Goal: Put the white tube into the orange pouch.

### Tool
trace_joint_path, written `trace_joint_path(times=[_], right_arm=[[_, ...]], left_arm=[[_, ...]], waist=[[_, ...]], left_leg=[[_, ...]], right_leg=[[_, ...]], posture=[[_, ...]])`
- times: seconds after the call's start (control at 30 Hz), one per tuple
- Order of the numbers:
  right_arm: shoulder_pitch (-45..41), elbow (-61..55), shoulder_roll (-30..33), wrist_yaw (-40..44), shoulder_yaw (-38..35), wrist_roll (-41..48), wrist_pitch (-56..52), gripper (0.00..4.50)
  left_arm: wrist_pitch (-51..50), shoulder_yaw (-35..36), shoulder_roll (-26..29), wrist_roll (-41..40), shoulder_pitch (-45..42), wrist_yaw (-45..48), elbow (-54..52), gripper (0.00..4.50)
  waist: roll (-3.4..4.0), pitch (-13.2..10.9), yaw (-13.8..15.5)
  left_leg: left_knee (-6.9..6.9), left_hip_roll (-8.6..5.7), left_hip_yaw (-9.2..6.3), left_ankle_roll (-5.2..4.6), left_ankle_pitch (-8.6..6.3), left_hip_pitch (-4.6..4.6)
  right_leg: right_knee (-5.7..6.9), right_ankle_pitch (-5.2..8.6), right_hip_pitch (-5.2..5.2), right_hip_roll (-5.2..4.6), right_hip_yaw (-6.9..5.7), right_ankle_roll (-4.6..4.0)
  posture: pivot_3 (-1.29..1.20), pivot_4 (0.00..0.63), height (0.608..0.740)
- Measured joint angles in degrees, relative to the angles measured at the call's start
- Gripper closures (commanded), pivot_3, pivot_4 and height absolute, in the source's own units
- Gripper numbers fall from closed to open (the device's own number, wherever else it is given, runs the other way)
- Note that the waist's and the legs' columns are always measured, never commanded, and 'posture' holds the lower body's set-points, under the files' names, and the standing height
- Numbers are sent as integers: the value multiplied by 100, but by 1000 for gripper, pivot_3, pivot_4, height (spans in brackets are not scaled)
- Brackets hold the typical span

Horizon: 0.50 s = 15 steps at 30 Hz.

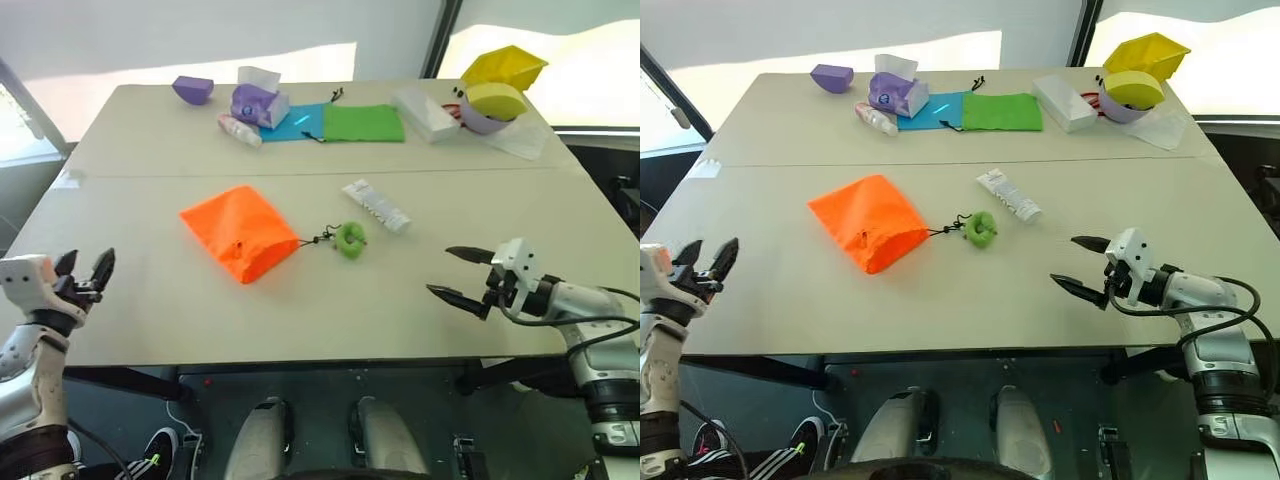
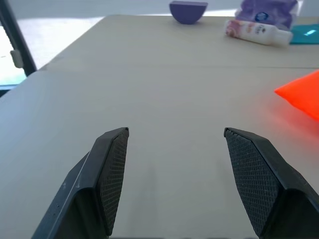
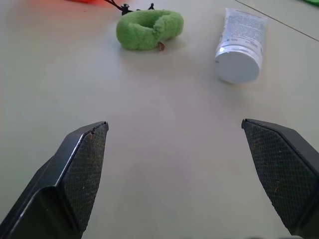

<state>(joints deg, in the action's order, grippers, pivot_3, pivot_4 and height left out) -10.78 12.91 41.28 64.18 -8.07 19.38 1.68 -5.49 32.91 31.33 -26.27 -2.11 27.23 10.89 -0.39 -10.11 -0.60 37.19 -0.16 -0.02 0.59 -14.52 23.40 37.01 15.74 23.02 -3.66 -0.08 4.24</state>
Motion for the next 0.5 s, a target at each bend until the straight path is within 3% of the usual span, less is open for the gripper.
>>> trace_joint_path(times=[0.5], right_arm=[[-93,-4,-57,-233,64,-64,66,20]], left_arm=[[258,-448,-59,213,133,407,-226,1236]], waist=[[0,0,-8]], left_leg=[[-5,0,0,1,-1,4]], right_leg=[[-4,1,5,-2,2,-2]], posture=[[0,150,740]])
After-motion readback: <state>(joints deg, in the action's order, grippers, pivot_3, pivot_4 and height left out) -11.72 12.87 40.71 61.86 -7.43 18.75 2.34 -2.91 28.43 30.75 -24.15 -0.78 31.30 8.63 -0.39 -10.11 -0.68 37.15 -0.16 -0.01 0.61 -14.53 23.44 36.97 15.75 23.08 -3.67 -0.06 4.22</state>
